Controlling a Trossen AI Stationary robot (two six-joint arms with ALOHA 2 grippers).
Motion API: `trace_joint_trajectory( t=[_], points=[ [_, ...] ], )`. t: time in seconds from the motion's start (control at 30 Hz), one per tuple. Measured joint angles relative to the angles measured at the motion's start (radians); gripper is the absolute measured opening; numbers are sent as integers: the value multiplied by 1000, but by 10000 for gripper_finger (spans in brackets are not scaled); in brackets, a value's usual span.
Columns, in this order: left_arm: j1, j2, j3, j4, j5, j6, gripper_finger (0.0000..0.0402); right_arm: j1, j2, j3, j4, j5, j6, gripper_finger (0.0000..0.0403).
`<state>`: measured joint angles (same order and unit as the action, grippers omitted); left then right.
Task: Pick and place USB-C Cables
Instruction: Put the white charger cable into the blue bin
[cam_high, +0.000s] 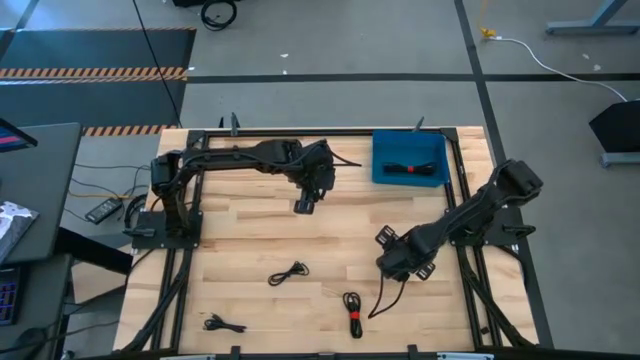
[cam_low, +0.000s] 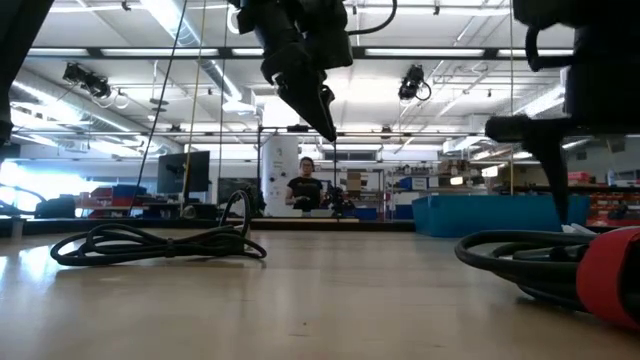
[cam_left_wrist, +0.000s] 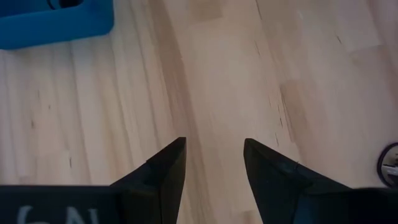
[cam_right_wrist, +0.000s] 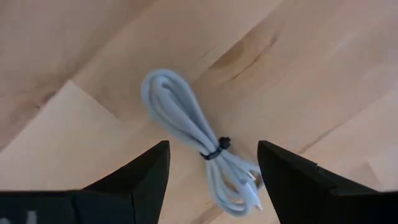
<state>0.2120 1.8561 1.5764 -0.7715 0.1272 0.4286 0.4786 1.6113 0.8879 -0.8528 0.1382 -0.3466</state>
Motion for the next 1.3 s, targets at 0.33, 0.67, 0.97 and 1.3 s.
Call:
trace_joint_trajectory(
  t=[0.33,0.67,0.97,1.3],
  points=[
    [-14,0,0,-29,0,-3,169,-1,73,0,0,22,14,182],
    [12,0,0,-126,-3,0,169,-53,5,1,-57,84,102,43],
    [33,0,0,-156,0,-114,153,-306,-206,10,-92,235,143,43],
    [-12,0,0,-148,0,-196,127,-767,-349,11,-87,211,121,43]
  ],
)
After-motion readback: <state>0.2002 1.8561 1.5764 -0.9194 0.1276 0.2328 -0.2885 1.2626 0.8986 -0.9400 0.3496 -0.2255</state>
